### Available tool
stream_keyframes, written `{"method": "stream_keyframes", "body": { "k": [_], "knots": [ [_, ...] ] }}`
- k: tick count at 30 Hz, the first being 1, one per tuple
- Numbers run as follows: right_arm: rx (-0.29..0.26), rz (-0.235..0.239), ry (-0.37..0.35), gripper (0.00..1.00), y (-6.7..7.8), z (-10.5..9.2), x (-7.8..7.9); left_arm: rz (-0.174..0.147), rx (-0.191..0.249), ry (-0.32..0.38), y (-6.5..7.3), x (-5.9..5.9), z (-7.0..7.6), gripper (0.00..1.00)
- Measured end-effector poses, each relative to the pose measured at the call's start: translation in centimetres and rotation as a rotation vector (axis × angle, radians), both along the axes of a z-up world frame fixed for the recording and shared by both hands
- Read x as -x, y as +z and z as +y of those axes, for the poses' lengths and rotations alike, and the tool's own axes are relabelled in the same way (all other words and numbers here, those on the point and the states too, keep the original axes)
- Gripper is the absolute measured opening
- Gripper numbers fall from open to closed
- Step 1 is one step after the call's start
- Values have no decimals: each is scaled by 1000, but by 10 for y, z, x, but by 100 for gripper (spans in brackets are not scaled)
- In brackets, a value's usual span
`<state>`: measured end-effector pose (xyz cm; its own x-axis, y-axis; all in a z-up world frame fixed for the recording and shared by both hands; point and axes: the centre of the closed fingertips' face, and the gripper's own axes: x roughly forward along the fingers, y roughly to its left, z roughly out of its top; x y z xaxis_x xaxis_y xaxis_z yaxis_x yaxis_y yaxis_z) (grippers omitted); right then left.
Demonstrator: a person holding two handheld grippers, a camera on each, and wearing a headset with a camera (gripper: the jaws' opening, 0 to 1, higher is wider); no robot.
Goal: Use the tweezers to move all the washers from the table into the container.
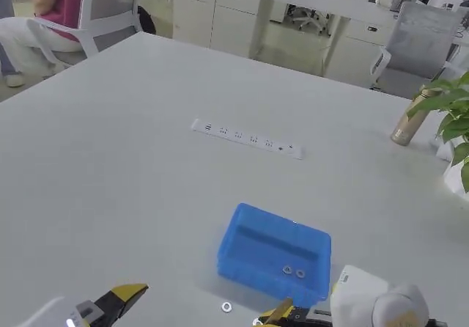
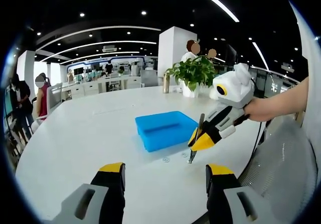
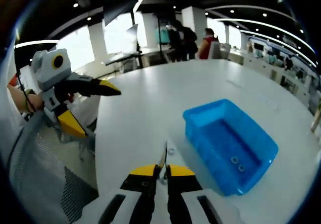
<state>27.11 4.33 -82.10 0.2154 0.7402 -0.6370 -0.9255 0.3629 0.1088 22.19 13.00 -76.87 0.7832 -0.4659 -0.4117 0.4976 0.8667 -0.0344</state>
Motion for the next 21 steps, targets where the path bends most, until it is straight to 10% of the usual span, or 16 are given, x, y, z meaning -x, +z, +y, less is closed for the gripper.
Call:
{"method": "stream_keyframes", "body": {
  "k": [9, 21],
  "knots": [
    [19, -34, 32, 4, -1, 1, 5, 1, -3, -4, -1, 0, 0, 65],
    [77, -191, 193, 3, -3, 3, 11, -5, -4, 0, 0, -1, 0, 64]
  ]
}}
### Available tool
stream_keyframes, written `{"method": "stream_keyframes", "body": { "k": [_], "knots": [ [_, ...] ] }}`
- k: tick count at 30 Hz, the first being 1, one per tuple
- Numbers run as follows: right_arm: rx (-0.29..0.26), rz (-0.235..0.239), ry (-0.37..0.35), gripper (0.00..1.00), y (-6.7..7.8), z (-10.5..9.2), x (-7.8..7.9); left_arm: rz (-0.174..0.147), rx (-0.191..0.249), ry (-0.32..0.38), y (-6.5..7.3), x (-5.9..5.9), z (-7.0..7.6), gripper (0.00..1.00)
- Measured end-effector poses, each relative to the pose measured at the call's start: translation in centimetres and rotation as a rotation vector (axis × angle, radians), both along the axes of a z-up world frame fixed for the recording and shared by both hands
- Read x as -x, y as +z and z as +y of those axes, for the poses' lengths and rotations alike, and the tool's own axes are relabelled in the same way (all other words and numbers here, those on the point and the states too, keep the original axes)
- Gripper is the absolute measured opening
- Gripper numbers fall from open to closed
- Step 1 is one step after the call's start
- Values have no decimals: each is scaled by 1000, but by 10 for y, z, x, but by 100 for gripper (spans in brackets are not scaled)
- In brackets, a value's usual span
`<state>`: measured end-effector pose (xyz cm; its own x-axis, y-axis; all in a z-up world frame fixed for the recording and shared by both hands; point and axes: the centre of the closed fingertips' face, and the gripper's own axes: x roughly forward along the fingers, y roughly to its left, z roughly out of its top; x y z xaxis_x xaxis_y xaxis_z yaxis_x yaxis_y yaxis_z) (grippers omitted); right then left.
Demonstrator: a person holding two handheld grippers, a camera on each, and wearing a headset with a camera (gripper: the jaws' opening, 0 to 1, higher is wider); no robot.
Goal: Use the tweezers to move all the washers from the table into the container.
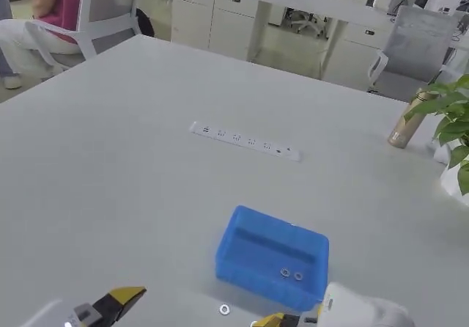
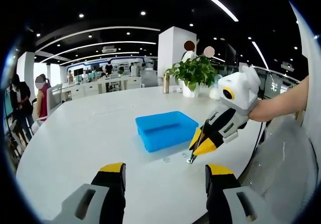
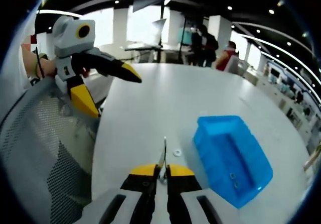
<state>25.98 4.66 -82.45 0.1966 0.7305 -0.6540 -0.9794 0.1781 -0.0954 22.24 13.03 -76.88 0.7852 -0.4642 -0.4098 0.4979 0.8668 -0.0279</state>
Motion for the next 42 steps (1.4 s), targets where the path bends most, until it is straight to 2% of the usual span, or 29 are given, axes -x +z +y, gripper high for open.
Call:
{"method": "stream_keyframes", "body": {
  "k": [3, 5, 9, 18, 21, 23, 26, 30, 31, 34, 36, 39, 42],
  "knots": [
    [-1, -1, 4, 3, -1, 0, 0, 2, -3, 3, -1, 0, 1, 64],
    [-14, 24, -33, 3, -1, -1, -1, 1, -1, 1, 0, 0, 0, 64],
    [-43, 46, -63, 3, 4, -8, -2, 4, -1, 1, -1, 0, 0, 64],
    [-125, 49, -132, 3, 40, -15, -17, 3, 1, -2, 0, 1, 0, 64],
    [-168, 46, -164, 3, 55, -15, -29, -7, 17, -1, 3, 0, -1, 64],
    [-186, 48, -177, 3, 61, -15, -35, -9, 25, 2, 4, 0, -1, 64],
    [-229, 55, -218, 3, 69, -16, -52, -15, 34, 3, 5, -1, -1, 65],
    [-325, 113, -318, 3, 79, -17, -76, -18, 47, 9, 7, -1, -1, 65],
    [-333, 122, -347, 3, 79, -19, -82, -18, 47, 10, 7, -1, -1, 65],
    [-298, 109, -447, 3, 72, -30, -104, -18, 47, 12, 7, -1, 0, 65],
    [-289, 132, -522, 3, 65, -37, -118, -12, 46, 11, 6, -1, -1, 64],
    [-295, 169, -568, 3, 58, -38, -130, -16, 44, 11, 6, -1, -1, 64],
    [-278, 205, -588, 3, 47, -36, -136, -16, 51, 22, 7, -2, 1, 64]
  ]
}}
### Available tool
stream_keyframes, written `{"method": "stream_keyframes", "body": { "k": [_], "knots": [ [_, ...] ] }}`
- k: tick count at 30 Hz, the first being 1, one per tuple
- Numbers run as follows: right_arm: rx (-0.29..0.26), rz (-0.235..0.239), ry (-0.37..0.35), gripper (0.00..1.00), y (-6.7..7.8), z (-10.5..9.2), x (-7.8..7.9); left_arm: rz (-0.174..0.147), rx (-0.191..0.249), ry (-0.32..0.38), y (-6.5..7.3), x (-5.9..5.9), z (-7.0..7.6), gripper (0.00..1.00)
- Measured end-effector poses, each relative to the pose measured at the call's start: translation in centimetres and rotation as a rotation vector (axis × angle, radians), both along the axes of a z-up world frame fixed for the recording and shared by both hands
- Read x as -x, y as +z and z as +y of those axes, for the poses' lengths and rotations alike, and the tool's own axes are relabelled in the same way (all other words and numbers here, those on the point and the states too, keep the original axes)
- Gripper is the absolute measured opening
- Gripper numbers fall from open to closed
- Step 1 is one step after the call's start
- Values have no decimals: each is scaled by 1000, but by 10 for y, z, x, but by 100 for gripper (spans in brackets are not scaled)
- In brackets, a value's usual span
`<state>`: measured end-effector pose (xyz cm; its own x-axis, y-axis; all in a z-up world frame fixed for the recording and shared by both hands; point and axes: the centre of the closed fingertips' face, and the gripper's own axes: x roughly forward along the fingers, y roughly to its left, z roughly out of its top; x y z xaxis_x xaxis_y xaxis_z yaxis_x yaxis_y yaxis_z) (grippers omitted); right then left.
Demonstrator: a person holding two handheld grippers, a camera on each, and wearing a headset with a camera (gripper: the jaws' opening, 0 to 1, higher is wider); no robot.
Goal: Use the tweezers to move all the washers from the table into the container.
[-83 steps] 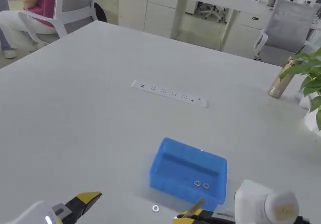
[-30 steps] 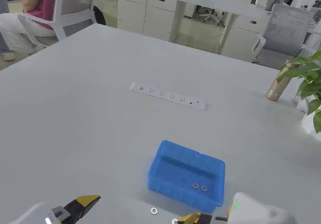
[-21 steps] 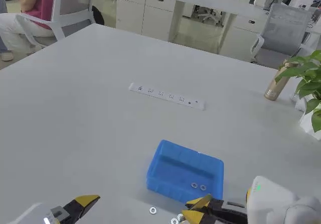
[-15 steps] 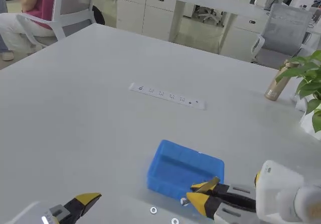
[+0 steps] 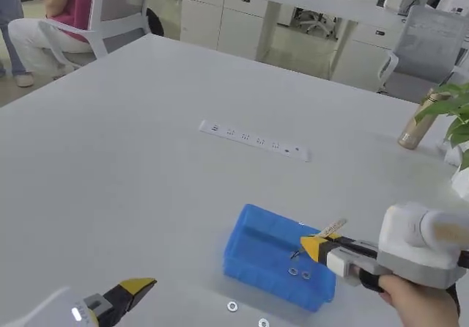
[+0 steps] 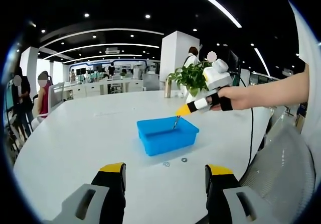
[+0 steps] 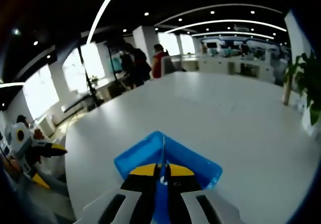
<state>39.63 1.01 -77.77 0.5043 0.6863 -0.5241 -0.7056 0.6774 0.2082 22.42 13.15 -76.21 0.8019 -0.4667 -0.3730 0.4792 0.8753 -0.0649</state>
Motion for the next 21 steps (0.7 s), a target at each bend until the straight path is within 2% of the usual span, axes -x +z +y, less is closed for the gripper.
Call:
{"method": "stream_keyframes", "body": {
  "k": [2, 7, 12, 21],
  "knots": [
    [9, 27, 2, 3, -7, 1, -1, -1, 1, 0, 0, 0, 0, 64],
    [11, 60, 6, 3, -18, 4, -6, 6, -6, -10, -1, 1, -2, 63],
    [11, 78, 15, 3, -23, 10, -8, 6, -2, -6, -1, 0, -1, 63],
    [46, 102, 54, 3, -34, 20, -6, 7, -4, -19, -1, 1, -3, 63]
  ]
}}
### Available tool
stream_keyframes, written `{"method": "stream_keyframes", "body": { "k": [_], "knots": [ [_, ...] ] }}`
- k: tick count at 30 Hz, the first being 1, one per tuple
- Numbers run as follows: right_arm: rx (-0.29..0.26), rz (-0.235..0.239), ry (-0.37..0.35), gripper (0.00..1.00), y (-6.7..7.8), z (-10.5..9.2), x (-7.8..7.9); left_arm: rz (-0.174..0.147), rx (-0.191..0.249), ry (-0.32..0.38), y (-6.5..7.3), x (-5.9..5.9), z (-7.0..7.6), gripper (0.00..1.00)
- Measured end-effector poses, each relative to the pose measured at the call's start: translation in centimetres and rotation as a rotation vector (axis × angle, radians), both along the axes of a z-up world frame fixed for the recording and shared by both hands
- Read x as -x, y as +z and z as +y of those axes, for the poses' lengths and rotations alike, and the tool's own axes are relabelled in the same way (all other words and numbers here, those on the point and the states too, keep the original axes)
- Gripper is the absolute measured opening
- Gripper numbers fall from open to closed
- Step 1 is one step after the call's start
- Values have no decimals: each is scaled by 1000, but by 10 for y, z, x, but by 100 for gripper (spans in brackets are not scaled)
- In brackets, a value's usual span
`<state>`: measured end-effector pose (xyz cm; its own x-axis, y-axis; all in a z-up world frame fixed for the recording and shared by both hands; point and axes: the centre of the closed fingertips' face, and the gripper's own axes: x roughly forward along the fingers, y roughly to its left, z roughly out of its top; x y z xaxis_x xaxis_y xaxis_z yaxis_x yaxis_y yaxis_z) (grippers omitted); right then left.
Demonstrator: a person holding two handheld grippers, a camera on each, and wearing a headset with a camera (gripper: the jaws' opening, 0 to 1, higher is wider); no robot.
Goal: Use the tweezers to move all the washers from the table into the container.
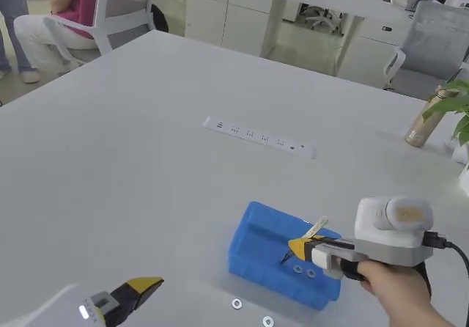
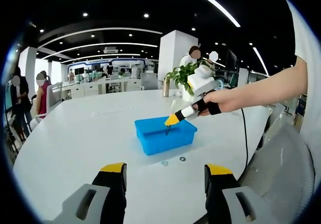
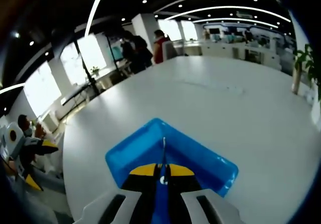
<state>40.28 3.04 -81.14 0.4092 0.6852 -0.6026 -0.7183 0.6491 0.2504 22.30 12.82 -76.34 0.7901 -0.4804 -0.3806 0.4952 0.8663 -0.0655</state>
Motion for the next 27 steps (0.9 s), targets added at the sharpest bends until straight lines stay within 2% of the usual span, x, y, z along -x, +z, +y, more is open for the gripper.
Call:
{"method": "stream_keyframes", "body": {
  "k": [10, 22, 27],
  "knots": [
    [31, -12, 19, 3, -3, -1, 1, 3, -7, -3, -1, 0, 0, 62],
    [40, -12, 26, 4, -5, -1, 1, 5, -10, -3, -1, 1, 0, 62],
    [33, -18, 26, 4, -1, -1, 1, 7, -14, -6, -2, 1, 0, 62]
  ]
}}
